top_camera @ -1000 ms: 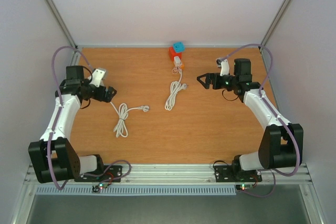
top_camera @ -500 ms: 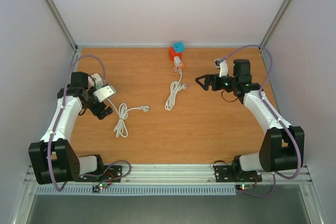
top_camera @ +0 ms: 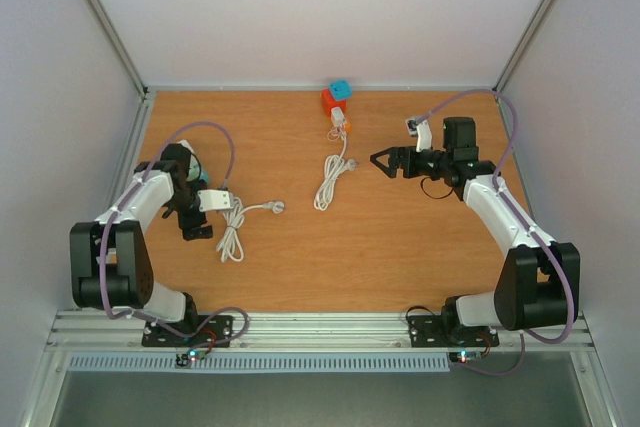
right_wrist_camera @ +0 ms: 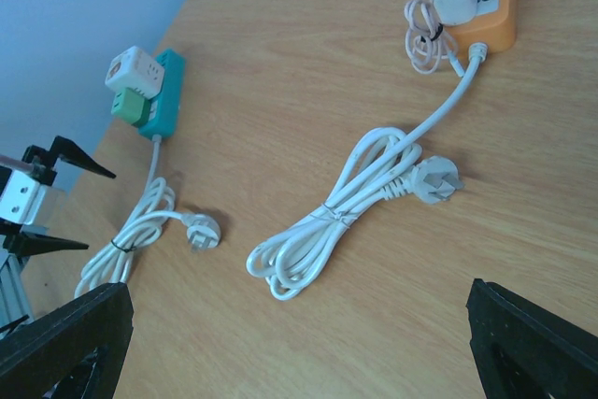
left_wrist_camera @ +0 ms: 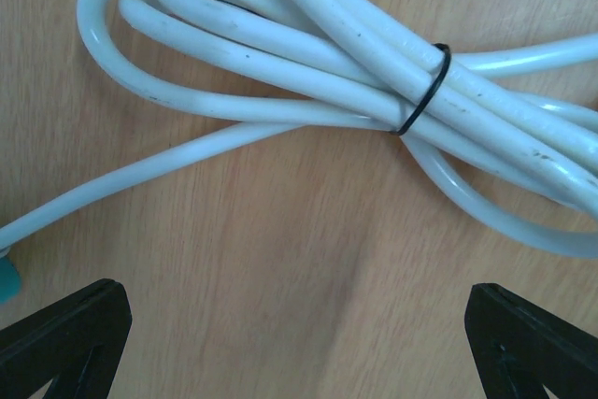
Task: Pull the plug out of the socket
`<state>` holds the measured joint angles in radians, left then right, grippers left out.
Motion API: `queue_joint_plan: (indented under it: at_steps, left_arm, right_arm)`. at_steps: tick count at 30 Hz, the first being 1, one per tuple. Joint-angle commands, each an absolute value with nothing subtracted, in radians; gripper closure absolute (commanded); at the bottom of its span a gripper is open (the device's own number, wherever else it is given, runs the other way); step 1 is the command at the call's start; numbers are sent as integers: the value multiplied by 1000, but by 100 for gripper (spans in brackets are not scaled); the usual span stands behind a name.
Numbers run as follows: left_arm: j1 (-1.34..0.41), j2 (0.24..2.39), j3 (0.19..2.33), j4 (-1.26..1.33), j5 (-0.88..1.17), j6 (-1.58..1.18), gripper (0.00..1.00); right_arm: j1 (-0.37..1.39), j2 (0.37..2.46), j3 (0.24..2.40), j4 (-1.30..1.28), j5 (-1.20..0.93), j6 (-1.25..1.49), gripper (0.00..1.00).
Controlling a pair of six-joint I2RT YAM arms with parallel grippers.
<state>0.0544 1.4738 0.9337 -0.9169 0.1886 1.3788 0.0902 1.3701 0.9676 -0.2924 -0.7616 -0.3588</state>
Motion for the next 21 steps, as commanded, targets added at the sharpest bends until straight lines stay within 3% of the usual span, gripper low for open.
queue_joint_plan:
  at_steps: [1,21]
  left_arm:
    - [37,1496,927,-860,178,1459,0]
    - [-125,1628,950,-818,182,1432,1]
  right_arm:
    - [98,1355,967,-303,-780,-348,1]
    - [99,1341,977,-312,-767,-351,1]
